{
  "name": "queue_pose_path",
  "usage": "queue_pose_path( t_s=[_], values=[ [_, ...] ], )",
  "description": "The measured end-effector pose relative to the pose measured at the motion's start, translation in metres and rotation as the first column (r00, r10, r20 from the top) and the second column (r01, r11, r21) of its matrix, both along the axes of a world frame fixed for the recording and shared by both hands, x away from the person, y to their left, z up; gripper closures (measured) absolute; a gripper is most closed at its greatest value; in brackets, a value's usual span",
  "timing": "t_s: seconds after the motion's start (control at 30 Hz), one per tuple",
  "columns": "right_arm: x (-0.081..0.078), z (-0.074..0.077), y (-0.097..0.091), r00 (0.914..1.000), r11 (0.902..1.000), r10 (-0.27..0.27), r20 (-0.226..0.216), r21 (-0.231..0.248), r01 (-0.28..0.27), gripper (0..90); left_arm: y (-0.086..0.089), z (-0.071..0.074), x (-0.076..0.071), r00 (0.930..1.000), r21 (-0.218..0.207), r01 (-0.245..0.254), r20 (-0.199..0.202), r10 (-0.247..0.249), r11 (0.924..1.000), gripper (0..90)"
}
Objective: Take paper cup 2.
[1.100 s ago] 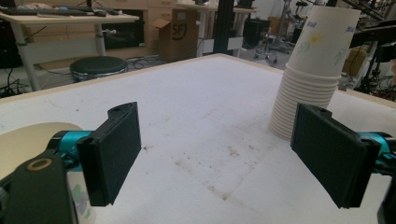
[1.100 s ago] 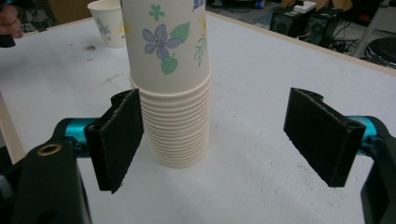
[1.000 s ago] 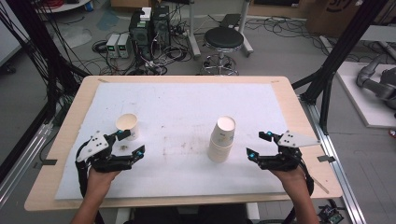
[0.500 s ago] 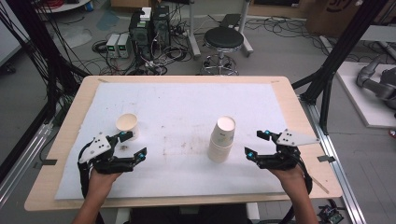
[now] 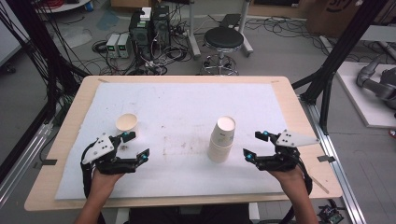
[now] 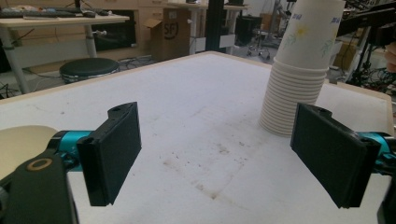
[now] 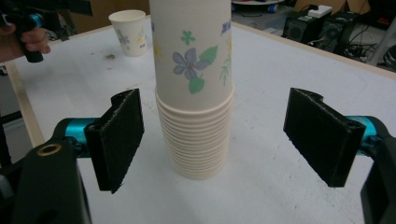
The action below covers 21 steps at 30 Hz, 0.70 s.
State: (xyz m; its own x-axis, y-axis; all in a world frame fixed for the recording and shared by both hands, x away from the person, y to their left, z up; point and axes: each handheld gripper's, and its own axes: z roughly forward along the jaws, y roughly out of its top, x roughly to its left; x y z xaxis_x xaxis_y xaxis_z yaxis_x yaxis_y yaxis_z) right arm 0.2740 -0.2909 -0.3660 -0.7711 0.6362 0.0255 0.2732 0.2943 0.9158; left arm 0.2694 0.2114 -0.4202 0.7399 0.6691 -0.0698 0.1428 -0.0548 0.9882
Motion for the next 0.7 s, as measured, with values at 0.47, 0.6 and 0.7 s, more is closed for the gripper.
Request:
queue_pose_path(
  t_s=[0.47,0.6,0.7],
  values=[
    [-0.001,0.009,0.011,0.9993,0.9993,0.038,0.007,-0.002,-0.038,20.5,-0.002,-0.001,0.0,0.9999,-0.01,0.006,-0.014,-0.007,0.9999,16.3],
    [0.0,0.016,0.011,0.9992,0.9992,0.04,0.011,0.009,-0.04,20.5,-0.004,-0.002,0.002,0.9997,-0.006,0.014,-0.018,-0.014,0.9999,16.4],
    [0.0,0.021,0.011,0.999,0.999,0.041,0.017,0.019,-0.041,20.5,-0.005,-0.002,0.003,0.9997,-0.004,0.015,-0.018,-0.016,0.9999,16.4]
  ],
)
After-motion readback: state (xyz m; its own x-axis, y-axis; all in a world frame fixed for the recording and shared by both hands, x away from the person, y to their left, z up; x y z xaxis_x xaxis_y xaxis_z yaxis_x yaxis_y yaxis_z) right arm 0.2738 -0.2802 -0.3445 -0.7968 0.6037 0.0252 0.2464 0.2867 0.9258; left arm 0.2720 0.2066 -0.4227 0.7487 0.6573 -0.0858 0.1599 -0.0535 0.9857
